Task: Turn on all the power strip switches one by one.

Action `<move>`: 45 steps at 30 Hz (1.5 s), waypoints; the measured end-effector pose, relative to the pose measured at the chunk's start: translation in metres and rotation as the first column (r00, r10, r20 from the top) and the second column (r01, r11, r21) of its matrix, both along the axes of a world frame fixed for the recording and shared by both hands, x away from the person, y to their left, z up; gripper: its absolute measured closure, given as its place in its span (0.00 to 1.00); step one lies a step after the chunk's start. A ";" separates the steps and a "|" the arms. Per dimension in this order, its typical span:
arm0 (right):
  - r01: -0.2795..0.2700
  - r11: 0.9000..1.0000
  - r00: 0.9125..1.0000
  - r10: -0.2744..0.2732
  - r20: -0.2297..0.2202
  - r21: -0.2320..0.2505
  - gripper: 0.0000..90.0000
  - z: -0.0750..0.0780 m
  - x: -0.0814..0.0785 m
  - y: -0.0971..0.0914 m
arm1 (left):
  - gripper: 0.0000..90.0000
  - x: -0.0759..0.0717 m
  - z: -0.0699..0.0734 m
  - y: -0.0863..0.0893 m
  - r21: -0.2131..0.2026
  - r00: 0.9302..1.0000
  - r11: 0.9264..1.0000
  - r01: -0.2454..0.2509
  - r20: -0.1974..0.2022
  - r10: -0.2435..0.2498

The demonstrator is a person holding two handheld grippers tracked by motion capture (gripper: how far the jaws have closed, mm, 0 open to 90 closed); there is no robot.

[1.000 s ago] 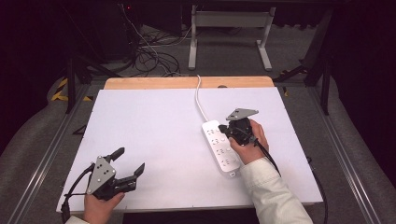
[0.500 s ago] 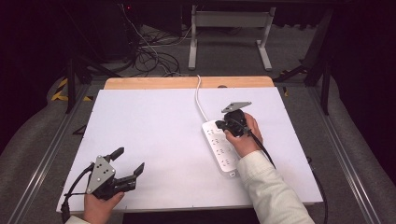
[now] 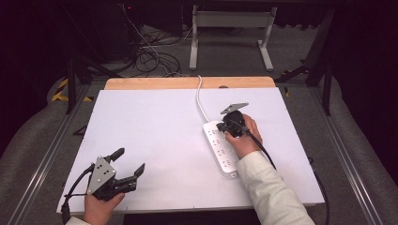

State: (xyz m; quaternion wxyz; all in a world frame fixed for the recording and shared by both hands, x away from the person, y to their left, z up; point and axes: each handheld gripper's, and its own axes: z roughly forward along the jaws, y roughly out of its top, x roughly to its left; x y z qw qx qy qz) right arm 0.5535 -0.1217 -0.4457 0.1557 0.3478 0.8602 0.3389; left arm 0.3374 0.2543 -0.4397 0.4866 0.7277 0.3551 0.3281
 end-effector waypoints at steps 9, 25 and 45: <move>0.000 1.000 1.000 0.000 -0.022 0.007 1.00 -0.003 0.001 0.000 | 0.21 0.000 0.000 0.000 0.004 1.000 1.000 0.000 0.002 0.000; 0.009 1.000 1.000 -0.010 -0.009 -0.030 1.00 -0.005 0.000 0.004 | 0.21 -0.001 0.000 -0.001 0.003 1.000 1.000 0.001 0.002 -0.001; -0.037 0.991 0.995 0.024 0.100 0.127 1.00 0.035 -0.023 -0.008 | 0.21 0.001 0.000 -0.001 -0.002 1.000 1.000 0.002 -0.003 -0.002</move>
